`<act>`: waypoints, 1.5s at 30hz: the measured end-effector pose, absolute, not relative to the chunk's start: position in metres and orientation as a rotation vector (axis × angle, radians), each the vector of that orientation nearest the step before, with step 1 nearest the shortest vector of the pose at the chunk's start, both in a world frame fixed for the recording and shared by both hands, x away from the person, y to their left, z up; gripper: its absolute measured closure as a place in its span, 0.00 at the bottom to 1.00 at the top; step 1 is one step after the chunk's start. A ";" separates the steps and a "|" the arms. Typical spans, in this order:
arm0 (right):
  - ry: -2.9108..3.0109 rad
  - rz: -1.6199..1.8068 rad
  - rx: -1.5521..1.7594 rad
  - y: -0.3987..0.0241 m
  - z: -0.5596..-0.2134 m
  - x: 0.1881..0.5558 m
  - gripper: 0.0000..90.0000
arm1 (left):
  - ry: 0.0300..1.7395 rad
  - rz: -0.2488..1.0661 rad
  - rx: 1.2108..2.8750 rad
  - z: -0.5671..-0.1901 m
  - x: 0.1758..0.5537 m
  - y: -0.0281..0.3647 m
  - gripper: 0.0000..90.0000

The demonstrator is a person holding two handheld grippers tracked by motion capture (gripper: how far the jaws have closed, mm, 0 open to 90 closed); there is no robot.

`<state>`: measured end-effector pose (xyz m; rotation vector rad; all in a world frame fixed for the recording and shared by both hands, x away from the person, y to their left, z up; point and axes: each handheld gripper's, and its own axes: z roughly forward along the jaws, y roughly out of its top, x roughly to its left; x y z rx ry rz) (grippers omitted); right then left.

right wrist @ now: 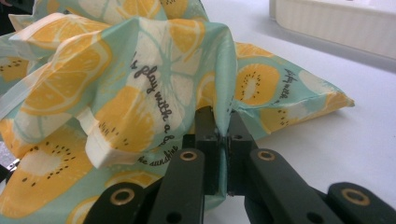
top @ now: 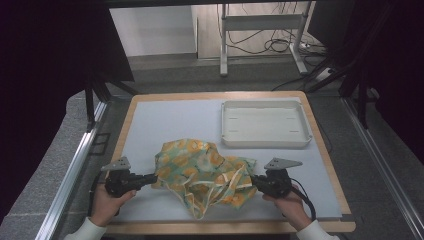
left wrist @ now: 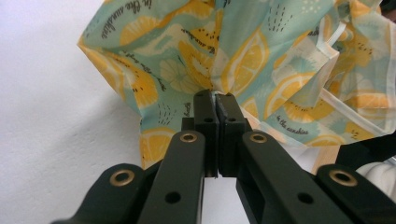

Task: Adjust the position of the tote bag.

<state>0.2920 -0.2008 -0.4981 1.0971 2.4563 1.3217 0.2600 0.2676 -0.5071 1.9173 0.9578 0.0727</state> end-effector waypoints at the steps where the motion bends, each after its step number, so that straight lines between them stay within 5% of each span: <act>1: 2.456 1.325 1.101 -0.201 -0.499 0.292 0.96 | 0.956 0.075 1.922 -0.508 0.260 0.267 0.99; 18: 2.474 1.304 1.099 -0.203 -0.505 0.289 0.95 | 0.975 0.081 1.942 -0.520 0.259 0.261 0.99; 22: 2.469 1.305 1.078 -0.203 -0.504 0.289 0.84 | 0.977 0.103 1.941 -0.521 0.258 0.259 0.95; 23: 2.458 1.296 1.064 -0.203 -0.501 0.287 0.74 | 0.975 0.120 1.932 -0.520 0.255 0.259 0.89; 26: 2.438 1.302 1.054 -0.206 -0.497 0.285 0.66 | 0.967 0.140 1.924 -0.519 0.252 0.259 0.83; 27: 2.410 1.315 1.060 -0.210 -0.493 0.283 0.60 | 0.962 0.171 1.916 -0.518 0.248 0.259 0.72; 33: 2.332 1.375 1.077 -0.228 -0.483 0.274 0.53 | 0.966 0.256 1.882 -0.511 0.233 0.264 0.46; 45: 2.214 1.398 1.135 -0.259 -0.465 0.247 0.40 | 0.897 0.317 1.877 -0.495 0.214 0.253 0.44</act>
